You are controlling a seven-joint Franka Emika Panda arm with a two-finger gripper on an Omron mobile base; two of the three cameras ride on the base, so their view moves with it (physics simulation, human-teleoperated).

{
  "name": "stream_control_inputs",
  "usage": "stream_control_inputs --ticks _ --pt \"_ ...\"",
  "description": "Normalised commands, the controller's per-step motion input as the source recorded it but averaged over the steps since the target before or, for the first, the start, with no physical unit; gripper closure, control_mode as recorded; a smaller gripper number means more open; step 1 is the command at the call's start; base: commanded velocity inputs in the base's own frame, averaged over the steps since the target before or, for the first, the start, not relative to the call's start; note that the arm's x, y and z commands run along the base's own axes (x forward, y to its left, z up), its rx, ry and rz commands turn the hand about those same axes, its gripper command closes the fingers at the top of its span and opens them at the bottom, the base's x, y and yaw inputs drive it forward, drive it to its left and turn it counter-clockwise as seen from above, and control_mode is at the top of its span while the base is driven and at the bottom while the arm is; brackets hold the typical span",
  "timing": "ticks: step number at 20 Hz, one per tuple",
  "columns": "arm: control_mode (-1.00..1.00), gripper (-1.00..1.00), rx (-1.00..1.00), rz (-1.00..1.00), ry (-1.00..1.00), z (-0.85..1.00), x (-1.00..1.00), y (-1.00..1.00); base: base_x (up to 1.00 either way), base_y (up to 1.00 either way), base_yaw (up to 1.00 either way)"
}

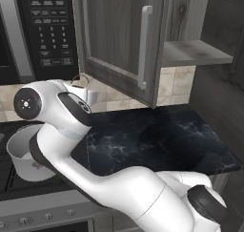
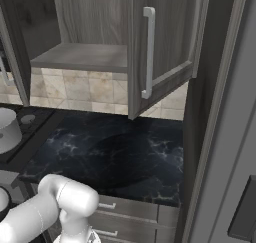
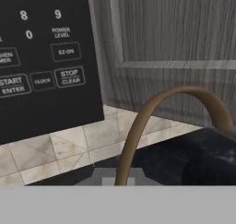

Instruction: Open the cabinet and move the ladle to the pot. Then close the cabinet.

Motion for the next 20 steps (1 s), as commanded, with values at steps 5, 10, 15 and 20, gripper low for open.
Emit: stream_control_inputs --ticks 5,10,15,20 --pt "-1.00 1.00 -0.05 0.00 0.00 -0.19 0.12 0.11 0.00 0.00 0.00" --pt "-1.00 1.00 -0.04 0.00 -0.03 -0.19 0.15 0.08 0.00 0.00 0.00" --pt "-1.00 1.00 -0.03 0.00 -0.02 -0.19 0.18 0.04 0.00 0.00 0.00" --pt "-1.00 1.00 -0.04 0.00 0.00 -0.20 0.23 0.13 0.00 0.00 0.00"
